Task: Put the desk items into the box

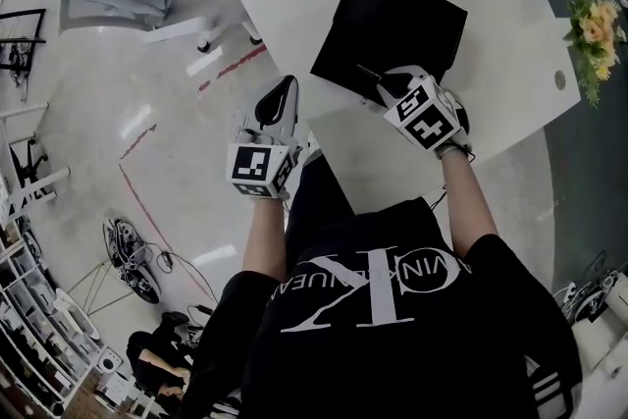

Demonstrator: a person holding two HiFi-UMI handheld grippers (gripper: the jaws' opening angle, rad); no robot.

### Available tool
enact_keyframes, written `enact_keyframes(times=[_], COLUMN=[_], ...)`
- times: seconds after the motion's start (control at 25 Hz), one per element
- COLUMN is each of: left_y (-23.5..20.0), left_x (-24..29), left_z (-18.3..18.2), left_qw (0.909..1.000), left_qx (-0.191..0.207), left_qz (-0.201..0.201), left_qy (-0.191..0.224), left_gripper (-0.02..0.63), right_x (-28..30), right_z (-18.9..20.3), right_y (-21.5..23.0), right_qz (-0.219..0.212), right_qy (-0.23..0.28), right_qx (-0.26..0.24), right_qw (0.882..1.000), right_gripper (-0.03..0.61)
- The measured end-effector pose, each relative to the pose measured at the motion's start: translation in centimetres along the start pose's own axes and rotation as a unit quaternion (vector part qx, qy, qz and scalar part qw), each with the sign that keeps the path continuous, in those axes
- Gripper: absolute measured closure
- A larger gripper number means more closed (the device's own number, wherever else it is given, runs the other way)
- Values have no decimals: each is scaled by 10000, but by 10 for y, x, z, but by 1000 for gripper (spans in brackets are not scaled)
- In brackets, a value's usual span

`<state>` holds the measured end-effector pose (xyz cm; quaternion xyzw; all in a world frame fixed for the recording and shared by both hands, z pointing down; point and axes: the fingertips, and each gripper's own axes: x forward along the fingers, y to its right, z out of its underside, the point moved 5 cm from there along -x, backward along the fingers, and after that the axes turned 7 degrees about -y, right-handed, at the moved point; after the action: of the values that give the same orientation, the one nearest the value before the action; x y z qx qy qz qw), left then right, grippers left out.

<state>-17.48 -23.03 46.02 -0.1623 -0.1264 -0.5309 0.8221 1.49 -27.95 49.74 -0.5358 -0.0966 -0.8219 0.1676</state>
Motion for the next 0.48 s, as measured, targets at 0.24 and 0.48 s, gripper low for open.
enact_keyframes(times=[0.24, 0.48], left_y=[-6, -12], left_x=[-4, -11], left_z=[3, 5], left_qw=[9999, 9997], left_qx=[-85, -171], left_qz=[-84, -184], left_qy=[0, 7], left_gripper=[603, 603], right_x=[12, 16], right_z=[-5, -5], right_y=[-1, 3], right_qz=[13, 35], right_qy=[-211, -269], right_qx=[-82, 30], right_qw=[9997, 9996], right_gripper=[522, 522])
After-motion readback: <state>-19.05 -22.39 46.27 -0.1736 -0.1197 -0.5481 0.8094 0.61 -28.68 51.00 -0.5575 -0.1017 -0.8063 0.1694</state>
